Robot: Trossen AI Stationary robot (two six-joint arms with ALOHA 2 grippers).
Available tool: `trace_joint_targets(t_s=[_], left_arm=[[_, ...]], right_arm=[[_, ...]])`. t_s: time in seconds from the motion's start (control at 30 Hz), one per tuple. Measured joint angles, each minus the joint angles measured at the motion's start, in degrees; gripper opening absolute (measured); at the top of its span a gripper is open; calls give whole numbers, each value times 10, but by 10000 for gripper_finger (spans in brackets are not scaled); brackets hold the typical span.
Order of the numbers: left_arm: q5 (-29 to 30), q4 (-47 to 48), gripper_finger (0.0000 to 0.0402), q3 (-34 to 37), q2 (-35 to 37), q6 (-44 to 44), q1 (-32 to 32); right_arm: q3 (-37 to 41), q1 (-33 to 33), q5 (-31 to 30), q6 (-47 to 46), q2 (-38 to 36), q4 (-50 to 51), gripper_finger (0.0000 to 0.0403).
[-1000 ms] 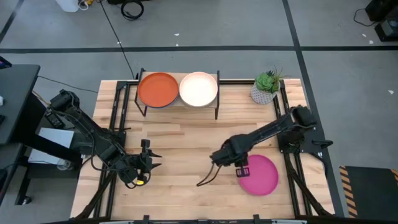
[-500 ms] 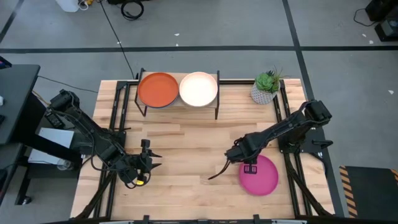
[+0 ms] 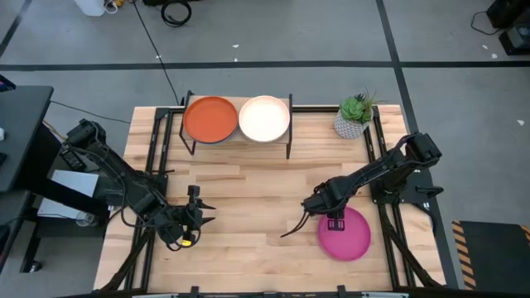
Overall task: Place and stack plates onto a shelf
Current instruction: Stack the pink plate on top of the orange plate on the shelf
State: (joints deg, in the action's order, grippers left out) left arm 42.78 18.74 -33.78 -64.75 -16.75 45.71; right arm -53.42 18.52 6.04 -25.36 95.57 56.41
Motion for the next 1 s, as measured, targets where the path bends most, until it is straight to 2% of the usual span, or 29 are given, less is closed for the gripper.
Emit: trace_joint_targets(t_s=[0.17,0.4,0.67,1.0], left_arm=[[0,0,153,0,0,0,0],[0,0,153,0,0,0,0],[0,-1,153,0,0,0,0],[7,-15,153,0,0,11,-1]], right_arm=[[5,0,0,0,0,-6,106],[4,-4,11,-1,-1,-13,17],[-31,-35,39,15,0,-5,13],[-113,-88,55,68,0,4,13]])
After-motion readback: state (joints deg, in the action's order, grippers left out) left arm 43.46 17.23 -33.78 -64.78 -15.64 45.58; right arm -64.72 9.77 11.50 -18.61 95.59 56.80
